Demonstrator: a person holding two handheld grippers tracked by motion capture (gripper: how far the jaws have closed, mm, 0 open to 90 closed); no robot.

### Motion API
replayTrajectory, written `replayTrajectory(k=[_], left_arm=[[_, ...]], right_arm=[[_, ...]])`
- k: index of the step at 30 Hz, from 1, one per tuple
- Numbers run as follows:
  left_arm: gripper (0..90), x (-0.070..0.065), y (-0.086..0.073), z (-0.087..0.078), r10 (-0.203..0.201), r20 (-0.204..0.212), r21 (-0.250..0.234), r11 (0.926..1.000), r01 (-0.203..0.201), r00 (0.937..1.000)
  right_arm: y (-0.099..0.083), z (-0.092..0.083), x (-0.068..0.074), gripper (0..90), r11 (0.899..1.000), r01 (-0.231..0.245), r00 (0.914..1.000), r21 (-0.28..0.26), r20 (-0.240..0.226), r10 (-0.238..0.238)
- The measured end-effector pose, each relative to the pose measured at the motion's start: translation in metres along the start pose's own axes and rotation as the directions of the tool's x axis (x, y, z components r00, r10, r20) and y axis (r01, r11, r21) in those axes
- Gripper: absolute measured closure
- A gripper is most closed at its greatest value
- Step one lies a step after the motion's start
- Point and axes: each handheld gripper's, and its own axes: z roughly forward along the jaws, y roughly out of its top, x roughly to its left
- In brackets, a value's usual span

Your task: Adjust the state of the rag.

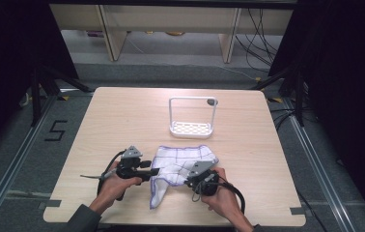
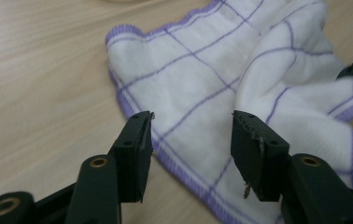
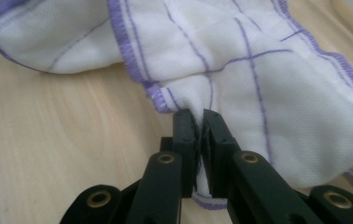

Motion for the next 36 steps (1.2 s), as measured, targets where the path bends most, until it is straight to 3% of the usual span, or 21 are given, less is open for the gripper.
replayTrajectory(k=[4, 6, 7, 8, 10, 13, 17, 19, 21, 24, 27, 29, 32, 36], left_arm=[[47.1, 0.000, -0.012, -0.010, 0.023, -0.023, 0.029, 0.9993, -0.022, 0.9995], [47.1, 0.000, -0.013, -0.009, 0.019, -0.044, 0.026, 0.9995, -0.018, 0.9988], [47.1, 0.002, -0.011, -0.010, 0.020, -0.044, 0.034, 0.9992, -0.019, 0.9988], [46.9, 0.002, -0.011, -0.008, 0.003, -0.058, 0.014, 0.9999, -0.002, 0.9983], [46.2, 0.003, -0.008, -0.006, 0.006, -0.055, 0.026, 0.9997, -0.004, 0.9985], [44.8, 0.001, -0.004, 0.000, 0.002, -0.083, 0.022, 0.9998, 0.000, 0.9966], [44.4, 0.002, 0.002, 0.010, 0.019, -0.115, 0.018, 0.9997, -0.017, 0.9931], [43.2, 0.004, 0.006, 0.014, 0.041, -0.147, 0.029, 0.9989, -0.037, 0.9883], [42.6, 0.008, 0.010, 0.018, 0.032, -0.153, 0.024, 0.9993, -0.028, 0.9877], [42.6, 0.013, 0.016, 0.023, 0.031, -0.179, 0.015, 0.9995, -0.028, 0.9833], [42.3, 0.017, 0.021, 0.028, 0.032, -0.201, 0.025, 0.9993, -0.028, 0.9790], [42.0, 0.021, 0.024, 0.032, 0.020, -0.213, 0.011, 0.9998, -0.018, 0.9769], [41.8, 0.027, 0.030, 0.036, 0.011, -0.211, 0.006, 0.9999, -0.010, 0.9773], [42.0, 0.032, 0.036, 0.041, 0.005, -0.214, 0.010, 0.9999, -0.003, 0.9769]], right_arm=[[-0.008, -0.021, -0.003, 85.0, 0.999, -0.003, 0.9999, -0.032, -0.014, 0.002], [-0.015, -0.031, -0.002, 85.1, 0.999, -0.029, 0.9995, -0.038, -0.009, 0.029], [-0.018, -0.037, -0.002, 85.0, 0.999, -0.036, 0.9989, -0.029, -0.029, 0.036], [-0.022, -0.040, -0.002, 85.0, 0.999, -0.017, 0.9993, -0.033, -0.033, 0.016], [-0.030, -0.047, 0.000, 85.0, 0.998, -0.043, 0.9985, -0.039, -0.037, 0.041], [-0.041, -0.051, 0.001, 84.8, 0.999, -0.035, 0.9985, -0.028, -0.043, 0.034], [-0.052, -0.054, 0.004, 84.5, 0.998, -0.063, 0.9971, -0.015, -0.044, 0.063], [-0.055, -0.055, 0.004, 84.2, 0.999, -0.051, 0.9973, 0.006, -0.053, 0.051], [-0.059, -0.054, 0.003, 83.7, 0.999, -0.044, 0.9973, 0.021, -0.059, 0.045], [-0.065, -0.055, 0.005, 80.7, 0.996, -0.076, 0.9947, 0.041, -0.066, 0.079], [-0.070, -0.056, 0.001, 67.7, 0.991, -0.131, 0.9888, 0.026, -0.069, 0.132], [-0.069, -0.060, -0.003, 59.6, 0.987, -0.159, 0.9863, -0.020, -0.047, 0.158], [-0.062, -0.069, -0.016, 54.6, 0.982, -0.166, 0.9858, -0.085, 0.011, 0.168], [-0.051, -0.065, -0.043, 52.7, 0.971, -0.204, 0.9733, -0.127, 0.081, 0.215]])
